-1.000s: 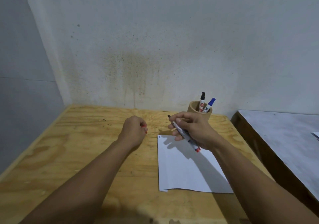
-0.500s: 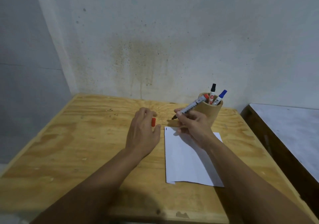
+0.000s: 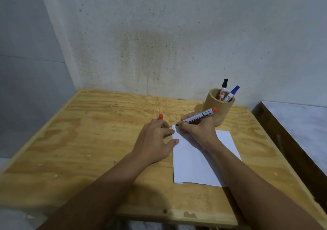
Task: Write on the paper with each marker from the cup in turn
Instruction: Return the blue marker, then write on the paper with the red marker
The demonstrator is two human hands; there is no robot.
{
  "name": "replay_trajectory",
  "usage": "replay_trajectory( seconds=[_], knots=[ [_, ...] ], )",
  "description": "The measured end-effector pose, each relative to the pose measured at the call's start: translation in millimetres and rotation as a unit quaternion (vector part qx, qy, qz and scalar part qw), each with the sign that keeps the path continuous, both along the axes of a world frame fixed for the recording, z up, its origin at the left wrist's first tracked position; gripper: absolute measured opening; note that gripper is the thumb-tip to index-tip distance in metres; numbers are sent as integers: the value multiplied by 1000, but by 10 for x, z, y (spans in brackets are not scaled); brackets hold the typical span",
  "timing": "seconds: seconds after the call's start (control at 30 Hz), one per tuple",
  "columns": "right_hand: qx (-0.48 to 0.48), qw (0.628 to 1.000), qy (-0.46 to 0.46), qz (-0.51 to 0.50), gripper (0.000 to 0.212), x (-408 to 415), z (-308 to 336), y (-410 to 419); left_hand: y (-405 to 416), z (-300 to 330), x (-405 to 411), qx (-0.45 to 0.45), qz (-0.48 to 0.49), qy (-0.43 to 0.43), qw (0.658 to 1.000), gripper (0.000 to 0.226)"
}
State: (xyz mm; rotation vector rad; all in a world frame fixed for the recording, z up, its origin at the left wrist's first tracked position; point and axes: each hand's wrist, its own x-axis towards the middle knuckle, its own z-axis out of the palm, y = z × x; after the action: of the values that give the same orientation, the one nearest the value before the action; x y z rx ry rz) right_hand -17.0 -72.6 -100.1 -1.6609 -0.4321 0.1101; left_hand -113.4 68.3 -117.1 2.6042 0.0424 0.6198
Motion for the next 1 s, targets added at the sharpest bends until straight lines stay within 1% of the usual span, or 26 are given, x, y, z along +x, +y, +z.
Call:
replay_trajectory(
  seconds=[0.23, 0.43, 0.83, 0.97, 1.0],
  knots=[
    [5, 1000, 17, 10, 13, 30, -50, 18, -1, -8, -1, -20, 4, -3, 1000, 38],
    [-7, 1000, -12, 11, 12, 18, -35, 15, -6, -7, 2, -11, 9, 6, 1000, 41],
    [-36, 999, -19, 22, 9, 26, -32, 3, -15, -12, -7, -4, 9, 5, 1000, 42],
    [-9, 1000, -9, 12, 10, -4, 0, -1, -27, 3, -7, -8, 6, 7, 1000, 41],
    [-1, 1000, -7, 3, 9, -5, 12, -8, -30, 15, -10, -23, 8, 2, 1000, 39]
  ],
)
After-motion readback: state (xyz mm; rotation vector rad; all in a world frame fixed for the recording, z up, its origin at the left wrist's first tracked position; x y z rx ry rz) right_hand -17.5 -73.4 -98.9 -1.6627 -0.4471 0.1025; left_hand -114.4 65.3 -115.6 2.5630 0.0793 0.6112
